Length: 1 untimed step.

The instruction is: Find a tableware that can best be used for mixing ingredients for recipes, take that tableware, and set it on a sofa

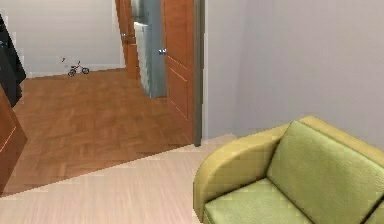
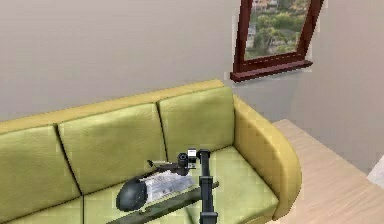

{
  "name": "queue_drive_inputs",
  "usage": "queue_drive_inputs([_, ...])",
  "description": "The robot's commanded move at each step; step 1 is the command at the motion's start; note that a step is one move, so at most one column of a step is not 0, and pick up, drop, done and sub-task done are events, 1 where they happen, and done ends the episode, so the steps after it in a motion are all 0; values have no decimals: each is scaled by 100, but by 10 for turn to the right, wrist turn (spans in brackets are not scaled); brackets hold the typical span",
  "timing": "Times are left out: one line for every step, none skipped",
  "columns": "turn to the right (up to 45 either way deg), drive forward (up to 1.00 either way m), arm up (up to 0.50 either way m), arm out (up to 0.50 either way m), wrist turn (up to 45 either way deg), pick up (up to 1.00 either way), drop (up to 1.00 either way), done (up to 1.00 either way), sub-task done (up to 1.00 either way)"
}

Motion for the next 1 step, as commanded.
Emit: queue_drive_inputs([0, 0, 10, 0, 0, 0, 0, 0, 0])
